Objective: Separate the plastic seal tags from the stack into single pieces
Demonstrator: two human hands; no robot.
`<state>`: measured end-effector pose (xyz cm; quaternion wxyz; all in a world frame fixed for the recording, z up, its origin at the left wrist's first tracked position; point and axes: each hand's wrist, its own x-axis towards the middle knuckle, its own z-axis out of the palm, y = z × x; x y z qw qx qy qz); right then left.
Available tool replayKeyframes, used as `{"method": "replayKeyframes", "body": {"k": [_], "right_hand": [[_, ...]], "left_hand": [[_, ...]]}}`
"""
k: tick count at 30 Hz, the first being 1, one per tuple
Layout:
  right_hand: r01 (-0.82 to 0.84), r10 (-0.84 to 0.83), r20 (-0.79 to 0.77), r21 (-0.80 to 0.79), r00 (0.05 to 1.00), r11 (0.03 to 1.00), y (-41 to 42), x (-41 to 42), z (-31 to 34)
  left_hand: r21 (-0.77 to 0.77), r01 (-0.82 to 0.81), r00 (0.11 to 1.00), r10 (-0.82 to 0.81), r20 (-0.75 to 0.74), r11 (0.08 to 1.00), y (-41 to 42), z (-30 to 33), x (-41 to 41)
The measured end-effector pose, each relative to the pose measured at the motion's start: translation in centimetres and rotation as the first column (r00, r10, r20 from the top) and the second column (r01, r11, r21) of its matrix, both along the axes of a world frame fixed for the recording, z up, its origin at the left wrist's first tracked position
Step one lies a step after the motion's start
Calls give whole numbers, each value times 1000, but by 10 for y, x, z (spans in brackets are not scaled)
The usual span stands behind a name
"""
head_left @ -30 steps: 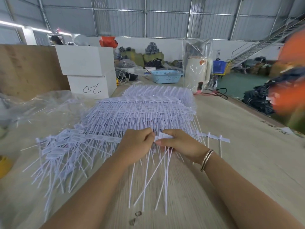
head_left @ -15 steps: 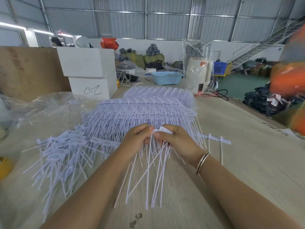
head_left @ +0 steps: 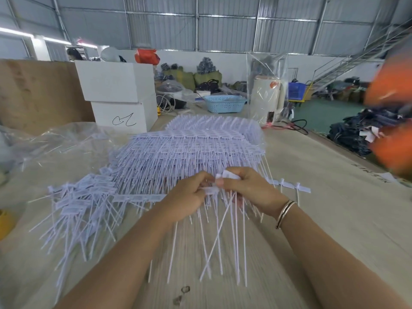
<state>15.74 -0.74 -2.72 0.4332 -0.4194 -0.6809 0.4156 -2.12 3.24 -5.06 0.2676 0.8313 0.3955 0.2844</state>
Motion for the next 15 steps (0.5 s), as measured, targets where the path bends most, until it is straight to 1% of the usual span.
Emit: {"method": "replayKeyframes", "body": {"k": [2, 4, 6, 9, 10, 11, 12, 15], "right_hand": [[44, -44, 105, 1, 993, 999, 0, -3, -4], [99, -101, 172, 21, 980, 995, 2, -8, -8], [131, -136, 213, 39, 967, 991, 5, -10, -9], [129, -133, 312, 32, 941, 991, 6, -9, -8], [123, -123, 318, 19, 940, 992, 6, -9, -8], [110, -106, 286, 2, 952, 994, 6, -8, -8], [95, -89, 243, -16, 966, 995, 5, -7, -6], [64, -55, 177, -47, 983, 997, 3, -2, -3]], "left_hand": [[45, 0, 1000, 0, -4, 999, -1, -2, 2], [73, 0, 1000, -2, 30, 997, -2, -3, 5], [61, 5, 992, -12, 122, 998, 0, -4, 6], [-7, 27, 957, -24, 290, 1000, -1, -1, 7], [-16, 36, 947, -29, 319, 999, -1, 1, 6], [-18, 43, 948, -35, 317, 999, -2, 1, 5], [-12, 36, 959, -31, 281, 999, -2, 2, 4], [81, -91, 995, 86, 59, 993, -1, 2, -6]]}}
